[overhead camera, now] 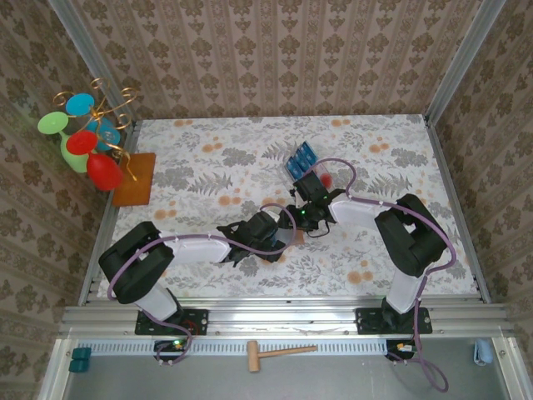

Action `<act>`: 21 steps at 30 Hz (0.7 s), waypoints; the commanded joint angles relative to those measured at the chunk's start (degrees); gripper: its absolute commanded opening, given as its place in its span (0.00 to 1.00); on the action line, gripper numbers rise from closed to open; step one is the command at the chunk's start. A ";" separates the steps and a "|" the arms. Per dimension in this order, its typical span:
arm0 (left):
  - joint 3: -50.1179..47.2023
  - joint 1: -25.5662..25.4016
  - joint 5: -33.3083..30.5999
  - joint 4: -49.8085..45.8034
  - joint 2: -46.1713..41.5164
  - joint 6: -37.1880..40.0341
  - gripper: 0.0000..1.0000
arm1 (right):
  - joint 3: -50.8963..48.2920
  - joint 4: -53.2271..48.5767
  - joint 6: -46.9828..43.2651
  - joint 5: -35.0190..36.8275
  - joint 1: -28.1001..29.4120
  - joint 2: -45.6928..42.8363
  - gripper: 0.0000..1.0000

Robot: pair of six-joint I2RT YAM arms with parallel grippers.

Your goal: Put the credit cards into the card holder

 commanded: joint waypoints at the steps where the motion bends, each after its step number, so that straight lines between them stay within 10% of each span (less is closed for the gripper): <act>1: -0.83 -0.27 -1.05 0.29 -0.13 0.27 1.00 | -0.92 -0.91 -0.16 0.58 -0.38 -0.73 0.48; 21: -0.83 -0.28 -0.92 0.00 -0.75 0.41 1.00 | -1.92 -0.49 -0.32 0.08 -1.13 -1.59 0.50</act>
